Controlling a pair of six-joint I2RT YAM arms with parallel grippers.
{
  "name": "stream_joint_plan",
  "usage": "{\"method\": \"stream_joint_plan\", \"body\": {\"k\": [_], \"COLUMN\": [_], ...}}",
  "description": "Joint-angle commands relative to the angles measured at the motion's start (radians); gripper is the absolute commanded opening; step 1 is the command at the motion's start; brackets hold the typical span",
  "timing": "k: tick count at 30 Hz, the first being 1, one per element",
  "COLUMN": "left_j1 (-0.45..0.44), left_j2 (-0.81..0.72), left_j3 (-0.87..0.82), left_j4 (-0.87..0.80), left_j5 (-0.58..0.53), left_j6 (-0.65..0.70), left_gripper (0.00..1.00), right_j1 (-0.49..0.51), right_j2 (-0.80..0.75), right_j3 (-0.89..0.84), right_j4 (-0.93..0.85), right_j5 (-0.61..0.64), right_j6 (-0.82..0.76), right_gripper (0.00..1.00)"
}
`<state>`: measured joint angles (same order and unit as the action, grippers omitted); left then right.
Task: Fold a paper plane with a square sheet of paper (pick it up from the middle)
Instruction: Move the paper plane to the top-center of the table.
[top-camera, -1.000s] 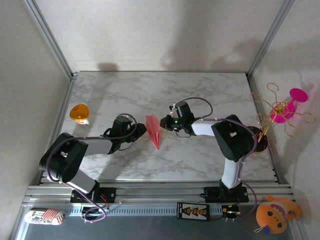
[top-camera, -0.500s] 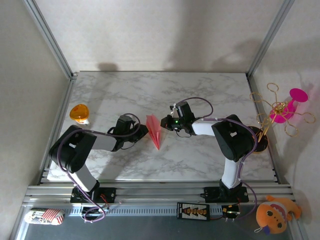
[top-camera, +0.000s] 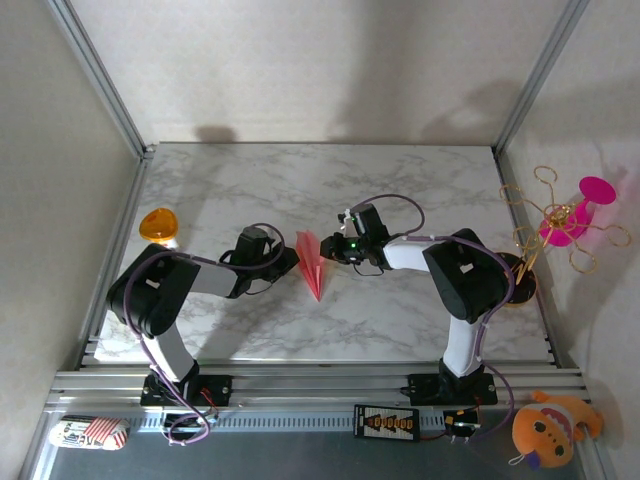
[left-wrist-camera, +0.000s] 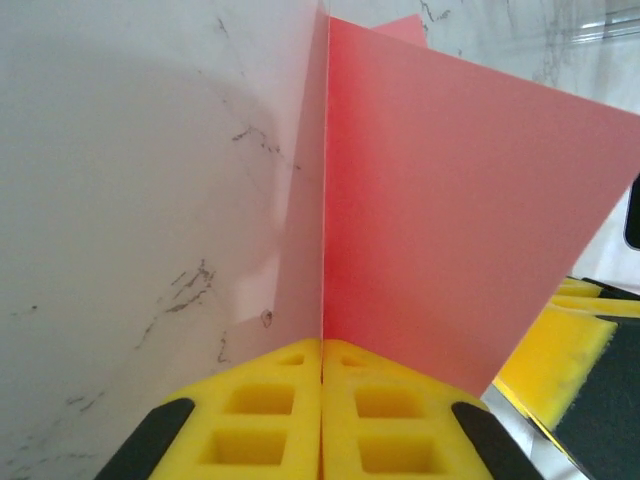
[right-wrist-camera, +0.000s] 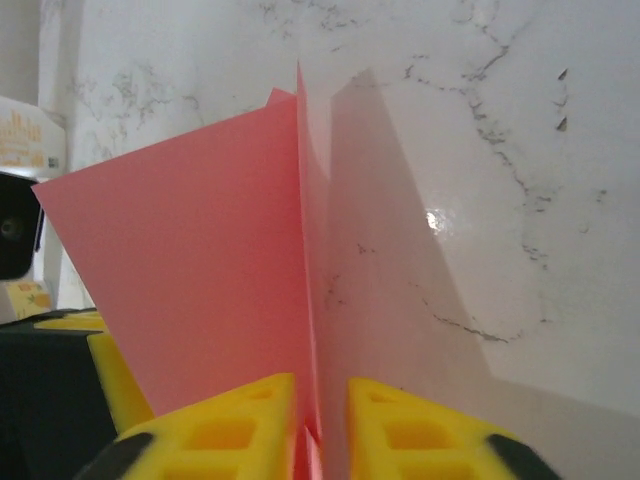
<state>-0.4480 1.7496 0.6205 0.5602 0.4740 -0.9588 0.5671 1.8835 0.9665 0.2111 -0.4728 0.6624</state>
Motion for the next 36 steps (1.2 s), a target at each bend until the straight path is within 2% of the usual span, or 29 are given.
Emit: {"method": "stream_joint_plan", "body": {"k": [1,8,13,16,20,23,36], "left_j1": [0.001,0.001,0.0,0.001,0.002,0.011,0.055], "left_j2": [0.013,0.018,0.018,0.018,0.005,-0.017,0.03], "left_j3": [0.026,0.035,0.038,0.038,0.038,0.037,0.107], "left_j4": [0.011,0.005,-0.002,-0.005,-0.015,-0.015,0.05], "left_j5": [0.011,0.02,0.021,0.02,0.01,-0.014,-0.05], "left_j6": [0.004,0.011,0.014,0.014,0.018,0.021,-0.007], "left_gripper": [0.05,0.02,0.0,0.0,0.0,0.0,0.0], "right_j1": [-0.007,-0.001,0.007,0.008,0.005,0.005,-0.029], "right_j2": [0.016,0.053,0.08,0.083,0.077,0.061,0.043], "right_j3": [0.041,0.088,0.116,0.12,0.123,0.122,0.112], "right_j4": [-0.05,-0.118,-0.147,-0.143,-0.127,-0.113,-0.018], "right_j5": [-0.02,-0.027,-0.029,-0.03,-0.015,0.024,0.09], "right_j6": [-0.07,-0.129,-0.15,-0.148,-0.133,-0.116,-0.026], "right_gripper": [0.27,0.32,0.31,0.26,0.09,0.03,0.0]}}
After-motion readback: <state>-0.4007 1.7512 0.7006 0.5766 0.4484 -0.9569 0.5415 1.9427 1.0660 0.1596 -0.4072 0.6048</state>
